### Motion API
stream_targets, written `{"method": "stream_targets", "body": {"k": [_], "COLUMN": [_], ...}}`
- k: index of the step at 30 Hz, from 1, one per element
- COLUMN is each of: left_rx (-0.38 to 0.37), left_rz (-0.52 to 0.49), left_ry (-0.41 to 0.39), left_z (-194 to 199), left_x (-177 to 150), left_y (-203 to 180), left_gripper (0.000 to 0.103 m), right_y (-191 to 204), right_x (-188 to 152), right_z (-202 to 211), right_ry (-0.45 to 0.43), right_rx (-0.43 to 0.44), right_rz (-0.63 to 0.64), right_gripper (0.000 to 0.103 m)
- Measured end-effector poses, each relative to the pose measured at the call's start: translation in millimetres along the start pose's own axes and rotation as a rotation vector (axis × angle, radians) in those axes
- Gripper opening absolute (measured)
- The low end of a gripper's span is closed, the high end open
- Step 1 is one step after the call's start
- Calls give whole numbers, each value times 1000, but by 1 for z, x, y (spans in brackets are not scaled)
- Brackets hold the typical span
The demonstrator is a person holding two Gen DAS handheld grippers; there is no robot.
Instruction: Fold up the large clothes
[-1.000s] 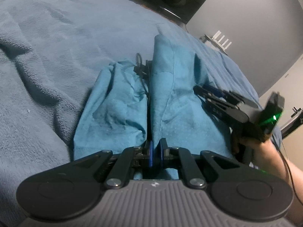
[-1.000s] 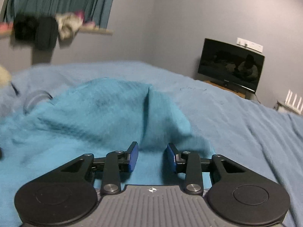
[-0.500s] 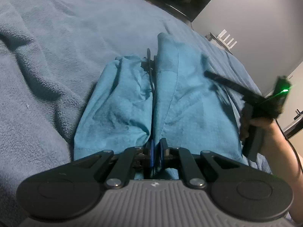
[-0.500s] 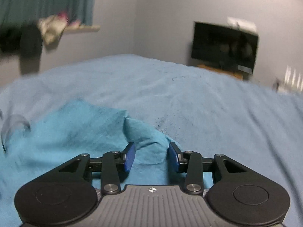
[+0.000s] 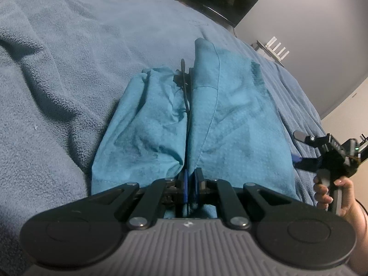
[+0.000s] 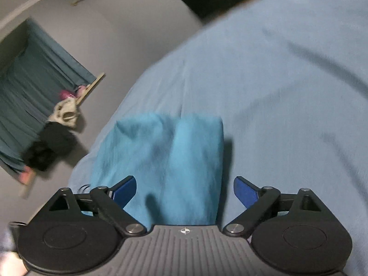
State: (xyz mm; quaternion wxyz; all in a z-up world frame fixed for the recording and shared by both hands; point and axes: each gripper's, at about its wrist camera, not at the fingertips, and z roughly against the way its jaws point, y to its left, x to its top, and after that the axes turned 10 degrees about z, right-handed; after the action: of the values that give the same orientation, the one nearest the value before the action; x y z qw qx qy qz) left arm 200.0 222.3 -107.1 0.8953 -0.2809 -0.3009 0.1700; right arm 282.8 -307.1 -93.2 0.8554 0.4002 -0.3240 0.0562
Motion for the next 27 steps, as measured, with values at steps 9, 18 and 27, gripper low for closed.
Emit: {"method": "stream_targets", "body": {"k": [9, 18, 27], "left_rx": [-7, -26, -28], "left_rz": [20, 69, -46], "left_ry": [15, 44, 65], "left_z": [-2, -8, -20], "left_x": [4, 13, 7], "left_y": [3, 17, -13], "left_gripper": [4, 4, 4], "right_y": [-40, -30, 27], "right_x": [1, 19, 19], "right_z": [-68, -122, -26], "right_ry": [106, 98, -116], "right_rx": [253, 262, 154], "right_rz": [-124, -51, 149], "right_gripper": [100, 101, 54]}}
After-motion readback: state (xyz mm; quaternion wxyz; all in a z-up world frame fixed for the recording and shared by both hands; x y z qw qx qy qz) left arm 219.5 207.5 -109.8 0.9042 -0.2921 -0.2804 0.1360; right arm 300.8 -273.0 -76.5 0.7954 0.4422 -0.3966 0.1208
